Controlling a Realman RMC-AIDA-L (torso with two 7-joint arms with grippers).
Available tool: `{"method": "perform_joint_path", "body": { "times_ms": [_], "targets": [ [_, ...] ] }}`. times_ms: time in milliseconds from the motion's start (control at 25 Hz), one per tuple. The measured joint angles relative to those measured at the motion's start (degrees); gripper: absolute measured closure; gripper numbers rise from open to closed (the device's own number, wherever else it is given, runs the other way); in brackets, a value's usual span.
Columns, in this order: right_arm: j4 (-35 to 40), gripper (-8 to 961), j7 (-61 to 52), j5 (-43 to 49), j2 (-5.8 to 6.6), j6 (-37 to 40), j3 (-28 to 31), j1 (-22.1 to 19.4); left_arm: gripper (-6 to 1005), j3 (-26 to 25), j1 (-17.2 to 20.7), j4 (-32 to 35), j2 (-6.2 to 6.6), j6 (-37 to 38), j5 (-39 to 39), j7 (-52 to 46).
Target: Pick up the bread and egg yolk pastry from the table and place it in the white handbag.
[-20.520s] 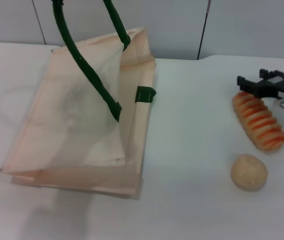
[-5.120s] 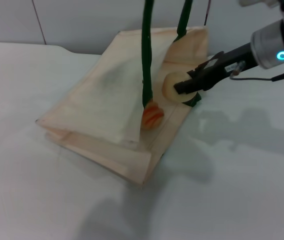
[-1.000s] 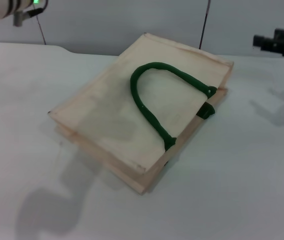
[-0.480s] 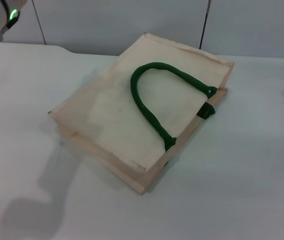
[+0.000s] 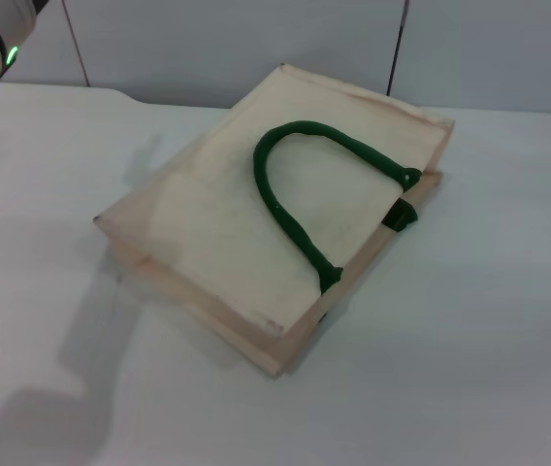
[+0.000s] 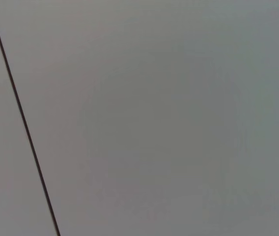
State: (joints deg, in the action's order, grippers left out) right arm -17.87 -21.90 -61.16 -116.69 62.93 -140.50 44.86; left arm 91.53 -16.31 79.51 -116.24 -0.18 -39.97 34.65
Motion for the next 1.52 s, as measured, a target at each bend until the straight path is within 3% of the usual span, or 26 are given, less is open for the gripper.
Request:
{"method": "perform_joint_path", "body": {
  "times_ms": [280,480,680,1120,1520],
  "targets": [
    [9.3,151,3.4,-1.9,0.03,6.5,1.9,-7.6,228,-0.1,0.7,-2.7,-0.03,0.8,0.0,0.0],
    [19.5,151,14.4,-1.9,-0.25,8.4,3.1,-14.7,228,1.6,2.7,-7.4,-0.17,6.1,-0.3,-0.3],
    [24.5,151,16.8,-1.5,-0.37,9.1,2.5,-18.4,228,5.6,4.5,-11.3,-0.21,12.7,-0.7,-2.6],
    [26.7,151,16.9,-1.2,-0.53,7.4,1.6,-21.4,228,16.1,7.2,-17.9,-0.13,25.7,-0.6,-6.4],
    [27.4,152,17.2,-1.2,-0.39,7.6,1.6,-22.4,228,17.9,7.7,-19.3,-0.22,26.5,-0.6,-6.8]
  ]
}}
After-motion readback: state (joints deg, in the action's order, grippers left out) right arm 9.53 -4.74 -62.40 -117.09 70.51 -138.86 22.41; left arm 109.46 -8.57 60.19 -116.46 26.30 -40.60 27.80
